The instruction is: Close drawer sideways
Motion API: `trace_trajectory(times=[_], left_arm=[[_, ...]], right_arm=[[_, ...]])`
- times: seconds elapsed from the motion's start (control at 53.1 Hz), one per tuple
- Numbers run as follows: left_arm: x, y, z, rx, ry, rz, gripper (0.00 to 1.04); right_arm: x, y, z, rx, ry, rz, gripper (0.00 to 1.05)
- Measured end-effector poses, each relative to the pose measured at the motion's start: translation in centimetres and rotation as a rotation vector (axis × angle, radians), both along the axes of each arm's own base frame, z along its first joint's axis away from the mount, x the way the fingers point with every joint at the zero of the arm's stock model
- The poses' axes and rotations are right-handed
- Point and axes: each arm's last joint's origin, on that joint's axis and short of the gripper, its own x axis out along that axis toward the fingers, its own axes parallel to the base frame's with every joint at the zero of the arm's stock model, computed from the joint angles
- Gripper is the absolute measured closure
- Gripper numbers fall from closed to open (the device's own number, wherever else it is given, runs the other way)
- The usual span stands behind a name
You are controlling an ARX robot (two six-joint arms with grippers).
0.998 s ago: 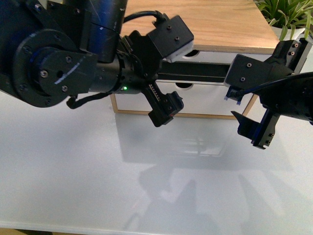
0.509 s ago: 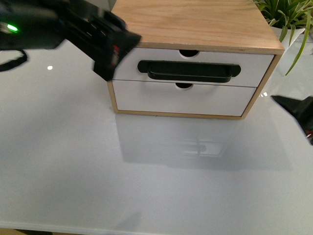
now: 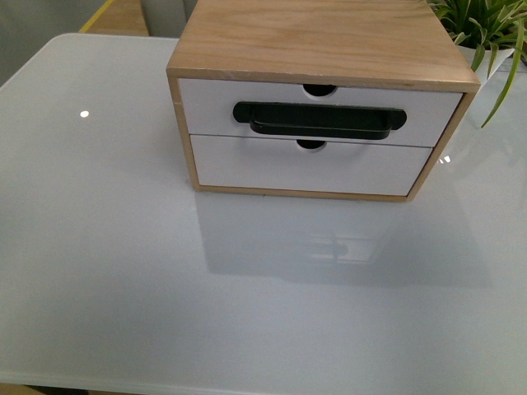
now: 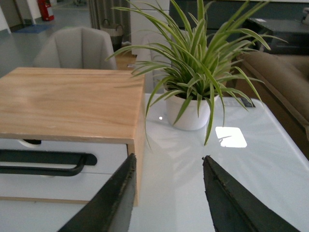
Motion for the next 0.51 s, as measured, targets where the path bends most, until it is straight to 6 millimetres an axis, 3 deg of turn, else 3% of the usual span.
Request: trace_trajectory(times=[0.075, 0.132, 0.188, 0.509], left_arm=[[-0.9, 0.4, -0.2, -0.004, -0.004, -0.012, 1.03], [-1.6, 1.0, -0.4, -0.005, -0.004, -0.012, 1.03], [-2.1, 1.3, -0.5, -0.007, -0.001, 0.003, 1.03], [-5.2, 1.3, -1.9, -0.007, 0.002, 0.001, 1.03]], right_arm=[[-0.8, 0.0, -0.3, 0.016, -0.004, 0.001, 0.82], [-1.3, 0.0, -0.4, 0.022, -0.009, 0.001, 0.96], [-1.7, 0.0, -0.5, 0.022, -0.007, 0.000, 1.03], [-4.2, 0.0, -1.8, 0.027, -0.015, 0.002, 1.03]])
